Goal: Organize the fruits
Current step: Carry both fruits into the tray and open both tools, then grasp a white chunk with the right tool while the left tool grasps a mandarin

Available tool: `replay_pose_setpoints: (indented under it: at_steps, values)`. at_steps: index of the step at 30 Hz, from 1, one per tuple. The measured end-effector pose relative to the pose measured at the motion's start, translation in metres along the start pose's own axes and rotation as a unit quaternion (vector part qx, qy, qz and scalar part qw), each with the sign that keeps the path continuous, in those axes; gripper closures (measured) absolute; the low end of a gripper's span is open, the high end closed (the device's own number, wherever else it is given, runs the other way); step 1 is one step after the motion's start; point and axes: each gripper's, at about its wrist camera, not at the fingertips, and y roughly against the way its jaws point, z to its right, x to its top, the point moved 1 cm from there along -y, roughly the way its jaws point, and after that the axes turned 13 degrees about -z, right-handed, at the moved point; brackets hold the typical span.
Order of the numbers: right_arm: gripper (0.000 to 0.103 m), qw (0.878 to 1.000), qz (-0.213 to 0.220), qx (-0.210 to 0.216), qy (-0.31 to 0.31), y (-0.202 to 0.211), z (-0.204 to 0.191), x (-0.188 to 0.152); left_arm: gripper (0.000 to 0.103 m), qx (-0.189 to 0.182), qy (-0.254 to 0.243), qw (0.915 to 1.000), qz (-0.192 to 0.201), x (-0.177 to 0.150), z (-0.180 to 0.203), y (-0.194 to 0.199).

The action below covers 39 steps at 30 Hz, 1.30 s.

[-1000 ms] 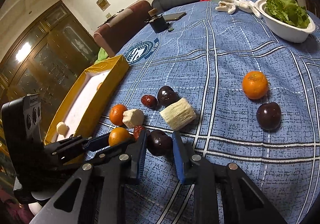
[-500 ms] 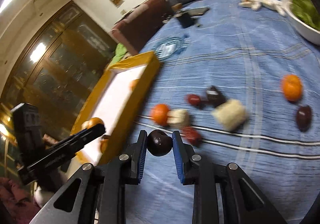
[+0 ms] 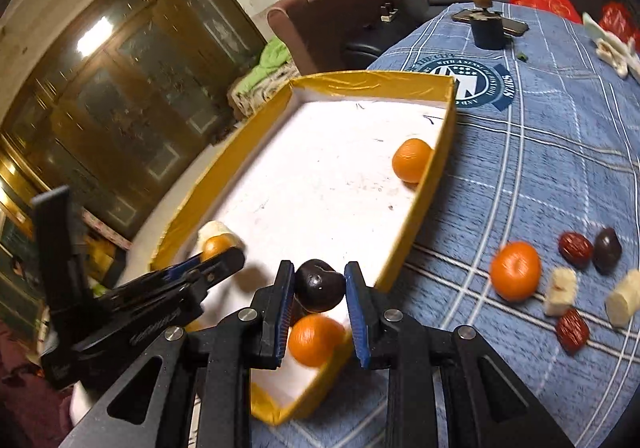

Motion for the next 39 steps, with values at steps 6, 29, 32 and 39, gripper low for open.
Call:
replay_pose_setpoints:
  at_steps: [6,29,32,39]
  values:
    - [0.072,1.000,-0.014,-0.010,0.000,-0.020,-0.005,0.004,0.058,-0.016,0.008,0.9998,0.007,-0.003,-0.007,0.006]
    - [0.056,0.987,0.119,-0.051,-0.095,0.107,0.094,-0.051,0.033,-0.050,-0.055,0.9963,0.044,-0.018,0.064,0.043]
    - [0.056,0.981,0.125,-0.075,-0.126,0.123,0.127,-0.063,0.033,-0.057,-0.082,0.9944,0.035,-0.021,0.088,0.037]
    - [0.056,0.977,0.089,-0.114,-0.160,0.104,0.171,-0.066,0.033,-0.078,-0.124,0.9892,0.008,-0.025,0.134,0.023]
